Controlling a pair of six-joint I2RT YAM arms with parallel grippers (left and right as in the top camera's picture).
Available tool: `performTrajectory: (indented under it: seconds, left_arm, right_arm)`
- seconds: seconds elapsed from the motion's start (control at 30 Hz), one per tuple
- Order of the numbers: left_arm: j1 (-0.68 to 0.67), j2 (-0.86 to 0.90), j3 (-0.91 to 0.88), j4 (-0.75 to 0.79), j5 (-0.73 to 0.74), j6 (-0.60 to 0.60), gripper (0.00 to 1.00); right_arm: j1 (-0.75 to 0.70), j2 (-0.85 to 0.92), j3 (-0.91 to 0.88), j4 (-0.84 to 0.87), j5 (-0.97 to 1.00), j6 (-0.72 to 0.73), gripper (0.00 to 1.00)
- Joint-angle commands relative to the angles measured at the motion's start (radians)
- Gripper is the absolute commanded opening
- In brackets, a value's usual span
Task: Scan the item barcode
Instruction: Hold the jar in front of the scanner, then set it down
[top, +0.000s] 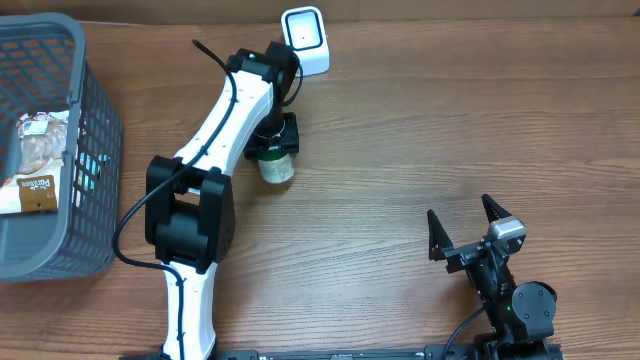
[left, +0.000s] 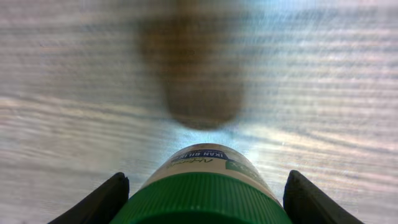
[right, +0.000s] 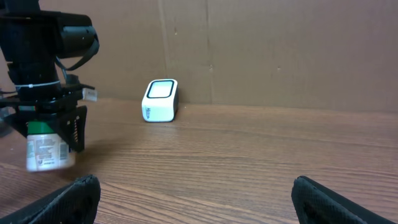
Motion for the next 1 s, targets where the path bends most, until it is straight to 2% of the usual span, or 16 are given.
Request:
performTrajectory:
  seconds: [0.0, 0.13, 0.43, 0.63, 0.7, 0.83, 0.97]
  left_arm:
    - [-0.006, 0.003, 0.029, 0.036, -0.121, -0.013, 0.46]
    - [-0.006, 0.006, 0.011, 0.109, -0.223, -0.037, 0.46]
    - [-0.015, 0.007, -0.102, 0.269, -0.225, -0.082, 0.46]
    - [-0.016, 0.007, -0.167, 0.309, -0.224, -0.108, 0.47]
    - [-0.016, 0.007, -0.169, 0.309, -0.224, -0.108, 0.63]
    - [-0.016, 0.006, -0.168, 0.306, -0.218, -0.107, 0.88]
    - [-0.016, 0.003, -0.164, 0.300, -0.216, -0.107, 0.93]
  right_arm:
    - [-0.004, -0.011, -0.011, 0.004, 0.002, -0.001, 1.00]
    - [-0.004, -0.011, -0.011, 0.004, 0.002, -0.002, 1.00]
    - [-0.004, -0.011, -0.011, 0.004, 0.002, -0.002, 1.00]
    - [-0.004, -0.011, -0.011, 0.004, 0.002, -0.002, 1.00]
    - [-0.004, -0.011, -0.011, 0.004, 0.002, -0.002, 1.00]
    - [-0.004, -0.011, -0.011, 0.004, 0.002, -0.001, 1.00]
    - [-0.004, -0.011, -0.011, 0.004, 0.002, -0.002, 1.00]
